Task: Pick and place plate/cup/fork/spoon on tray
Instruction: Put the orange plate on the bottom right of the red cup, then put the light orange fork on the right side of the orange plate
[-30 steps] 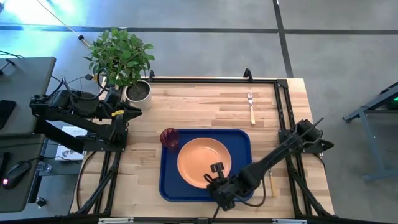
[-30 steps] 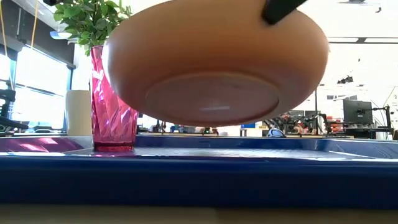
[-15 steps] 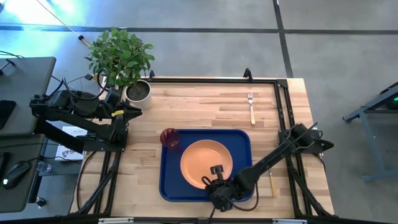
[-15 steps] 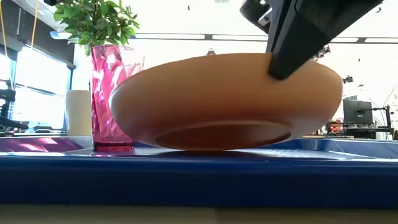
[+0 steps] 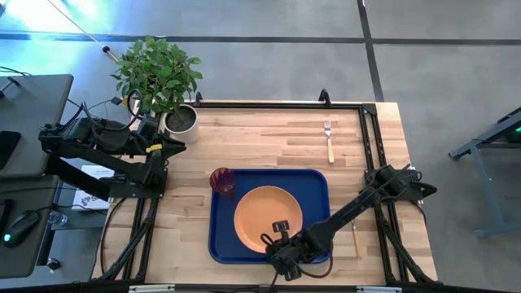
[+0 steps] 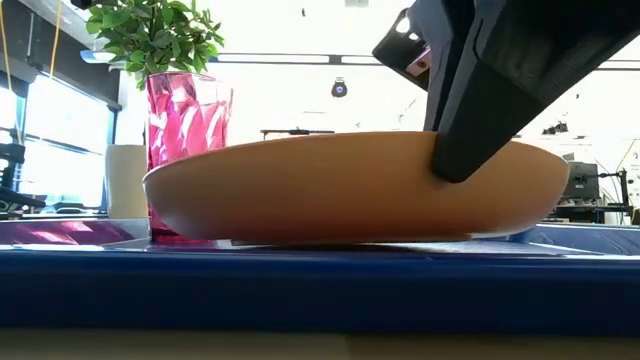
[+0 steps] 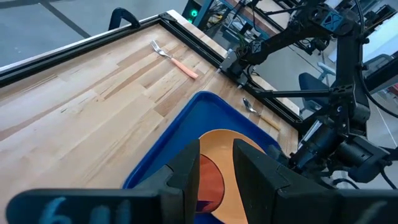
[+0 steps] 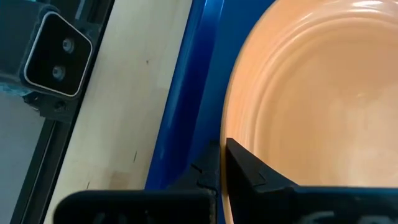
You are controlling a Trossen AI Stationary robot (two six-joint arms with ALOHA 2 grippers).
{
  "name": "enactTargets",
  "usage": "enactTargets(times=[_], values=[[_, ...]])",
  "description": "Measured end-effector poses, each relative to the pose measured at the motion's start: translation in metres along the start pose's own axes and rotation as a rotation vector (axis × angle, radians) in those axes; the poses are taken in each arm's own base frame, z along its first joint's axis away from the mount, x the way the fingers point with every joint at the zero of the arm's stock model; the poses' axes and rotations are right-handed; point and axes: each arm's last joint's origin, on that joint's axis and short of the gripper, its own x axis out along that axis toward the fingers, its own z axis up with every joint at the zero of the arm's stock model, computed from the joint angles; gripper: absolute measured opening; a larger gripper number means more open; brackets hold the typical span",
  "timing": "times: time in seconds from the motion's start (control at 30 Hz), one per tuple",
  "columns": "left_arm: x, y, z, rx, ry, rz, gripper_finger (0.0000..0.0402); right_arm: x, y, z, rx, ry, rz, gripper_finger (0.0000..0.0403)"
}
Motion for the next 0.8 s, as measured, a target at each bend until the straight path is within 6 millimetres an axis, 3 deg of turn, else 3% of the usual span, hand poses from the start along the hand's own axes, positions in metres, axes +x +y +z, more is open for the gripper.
enactTargets(times=[0.37, 0.8], values=[[0.0, 0.0, 0.0, 0.0, 0.0, 0.0, 0.0087, 0.0015, -0.007, 0.0028, 0.012, 0.01, 0.043, 0.0002], [0.0, 0.0, 0.0, -0.002, 0.0, 0.0, 0.0087, 0.0015, -0.0066, 0.0018, 0.015, 0.025, 0.063, 0.0051]])
